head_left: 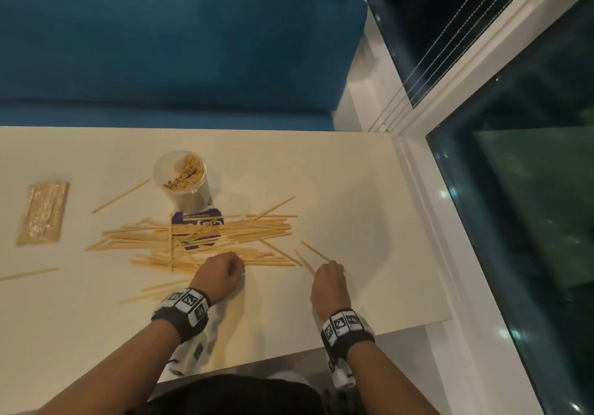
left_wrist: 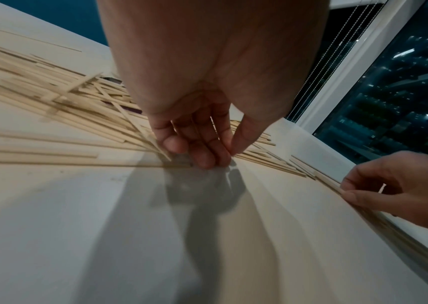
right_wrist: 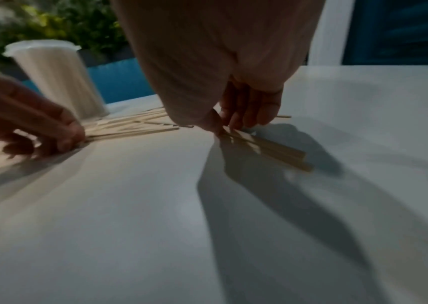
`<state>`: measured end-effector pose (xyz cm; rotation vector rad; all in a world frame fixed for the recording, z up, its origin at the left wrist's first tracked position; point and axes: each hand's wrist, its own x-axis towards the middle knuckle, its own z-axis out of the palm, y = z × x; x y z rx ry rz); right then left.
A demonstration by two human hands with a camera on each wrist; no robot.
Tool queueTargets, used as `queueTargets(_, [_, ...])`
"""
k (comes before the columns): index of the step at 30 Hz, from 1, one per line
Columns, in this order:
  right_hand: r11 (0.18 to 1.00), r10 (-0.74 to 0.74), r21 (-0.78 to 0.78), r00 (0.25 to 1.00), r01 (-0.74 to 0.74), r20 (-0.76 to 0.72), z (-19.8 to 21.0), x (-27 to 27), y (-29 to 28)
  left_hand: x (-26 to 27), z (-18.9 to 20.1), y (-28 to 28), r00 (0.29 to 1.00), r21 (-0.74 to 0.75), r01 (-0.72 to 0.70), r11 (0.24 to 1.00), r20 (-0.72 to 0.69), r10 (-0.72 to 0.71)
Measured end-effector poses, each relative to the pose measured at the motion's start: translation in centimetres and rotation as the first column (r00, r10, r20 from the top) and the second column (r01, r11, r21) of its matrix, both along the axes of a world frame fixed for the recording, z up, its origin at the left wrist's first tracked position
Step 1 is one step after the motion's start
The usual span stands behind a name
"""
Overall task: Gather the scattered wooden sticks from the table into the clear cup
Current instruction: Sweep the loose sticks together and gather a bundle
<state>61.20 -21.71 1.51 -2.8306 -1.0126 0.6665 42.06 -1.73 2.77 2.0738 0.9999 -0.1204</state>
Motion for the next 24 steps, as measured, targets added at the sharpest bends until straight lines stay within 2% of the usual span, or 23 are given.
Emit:
queueTargets(2, [0.996,0.069,-0.062,0.998,-0.069,-0.013,-0.1,0.3,0.0,0.4,0.1,-0.5,1.0,0.0,-0.018,1.0,0.0,0.018])
queueTargets(5, [0.996,0.061,-0.059,0.995,-0.066,-0.079,0.8,1.1,0.1,0.8,0.5,-0.8,0.999,0.008,-0.034,0.999,0.0,0.034])
queueTargets(8, [0.972,0.187,-0.122,0.975,-0.201,-0.118,1.1,1.4,0.3,0.8,0.7,-0.8,0.998,0.017,-0.058,0.998,-0.002,0.058])
queueTargets(11, [0.992,0.117,-0.038,0.984,-0.123,-0.134,1.5,2.1,0.9,0.6,0.8,-0.9,0.997,0.028,-0.08,0.996,-0.012,0.08])
queueTargets(15, [0.988,0.152,0.046,0.983,-0.148,-0.101,2.5,2.5,1.7,0.5,1.1,-0.9,0.996,0.025,-0.089,0.996,-0.004,0.089])
queueTargets(18, [0.991,0.118,0.079,0.986,-0.109,-0.116,3.0,2.7,3.3,0.3,1.3,-0.5,0.994,0.031,-0.111,0.993,0.02,0.11])
queueTargets(24, [0.901,0.412,0.205,0.902,-0.383,-0.127,3.7,-0.7,9.5,-0.2,1.7,0.2,0.986,0.095,-0.157,0.983,-0.04,0.162])
